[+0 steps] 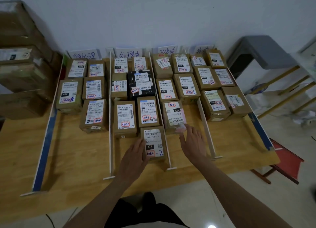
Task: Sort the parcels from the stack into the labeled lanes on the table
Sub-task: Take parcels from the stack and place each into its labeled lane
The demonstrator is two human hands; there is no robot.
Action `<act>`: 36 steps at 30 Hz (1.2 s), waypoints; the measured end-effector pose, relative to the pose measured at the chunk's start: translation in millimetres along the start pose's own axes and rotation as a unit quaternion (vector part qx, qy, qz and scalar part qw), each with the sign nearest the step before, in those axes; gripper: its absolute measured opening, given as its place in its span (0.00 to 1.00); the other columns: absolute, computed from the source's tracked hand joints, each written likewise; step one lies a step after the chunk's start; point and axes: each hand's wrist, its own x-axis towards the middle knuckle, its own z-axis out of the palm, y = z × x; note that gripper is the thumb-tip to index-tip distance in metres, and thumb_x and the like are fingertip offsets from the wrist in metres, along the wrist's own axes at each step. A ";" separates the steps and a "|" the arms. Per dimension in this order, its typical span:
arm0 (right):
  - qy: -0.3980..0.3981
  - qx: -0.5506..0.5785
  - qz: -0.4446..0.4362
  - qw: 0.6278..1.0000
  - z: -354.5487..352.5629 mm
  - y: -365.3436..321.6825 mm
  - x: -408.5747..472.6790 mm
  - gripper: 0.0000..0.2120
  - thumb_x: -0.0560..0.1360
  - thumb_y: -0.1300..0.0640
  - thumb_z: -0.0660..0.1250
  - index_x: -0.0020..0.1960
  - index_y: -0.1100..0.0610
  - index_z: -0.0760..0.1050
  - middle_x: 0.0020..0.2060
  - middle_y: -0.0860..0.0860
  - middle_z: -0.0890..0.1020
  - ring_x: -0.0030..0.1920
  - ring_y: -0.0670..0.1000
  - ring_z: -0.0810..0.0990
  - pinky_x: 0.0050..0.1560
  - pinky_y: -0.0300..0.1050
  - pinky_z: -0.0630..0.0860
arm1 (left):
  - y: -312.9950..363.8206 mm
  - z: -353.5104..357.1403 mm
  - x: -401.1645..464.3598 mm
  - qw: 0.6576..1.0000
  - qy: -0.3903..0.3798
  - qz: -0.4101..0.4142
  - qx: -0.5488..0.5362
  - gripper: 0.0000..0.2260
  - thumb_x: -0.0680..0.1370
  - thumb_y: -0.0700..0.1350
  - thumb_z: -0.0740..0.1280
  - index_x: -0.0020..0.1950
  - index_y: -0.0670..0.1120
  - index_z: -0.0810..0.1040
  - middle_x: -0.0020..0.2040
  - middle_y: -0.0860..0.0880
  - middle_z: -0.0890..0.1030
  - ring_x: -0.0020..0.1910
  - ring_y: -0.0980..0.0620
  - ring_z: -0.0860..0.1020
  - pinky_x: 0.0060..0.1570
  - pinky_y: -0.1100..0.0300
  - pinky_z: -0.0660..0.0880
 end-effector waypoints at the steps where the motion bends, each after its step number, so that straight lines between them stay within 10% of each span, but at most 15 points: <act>1: 0.000 0.001 0.000 1.000 1.1 -0.9 0.1 0.22 0.82 0.48 0.57 0.74 0.53 0.64 0.70 0.51 0.72 0.69 0.53 0.70 0.69 0.50 0.65 | -2.1 1.7 -2.2 0.999 -0.016 0.013 0.034 0.31 0.82 0.59 0.56 0.80 0.45 0.55 0.79 0.49 0.57 0.76 0.51 0.59 0.73 0.55 0.63; 20: 0.015 0.011 -0.037 0.999 -16.2 -4.3 -6.2 0.20 0.83 0.47 0.56 0.72 0.54 0.66 0.69 0.51 0.73 0.68 0.52 0.71 0.68 0.49 0.68 | 7.1 -10.8 4.8 0.993 -0.050 0.003 0.106 0.32 0.81 0.61 0.57 0.79 0.45 0.57 0.78 0.47 0.61 0.76 0.47 0.60 0.75 0.50 0.60; 36: 0.017 0.008 -0.188 0.982 -27.2 -144.4 21.5 0.22 0.82 0.48 0.56 0.73 0.56 0.65 0.68 0.54 0.73 0.70 0.56 0.70 0.72 0.54 0.66 | -85.6 -188.2 -33.1 0.965 0.081 -0.151 0.197 0.25 0.82 0.58 0.54 0.75 0.46 0.64 0.72 0.47 0.68 0.72 0.48 0.64 0.71 0.53 0.61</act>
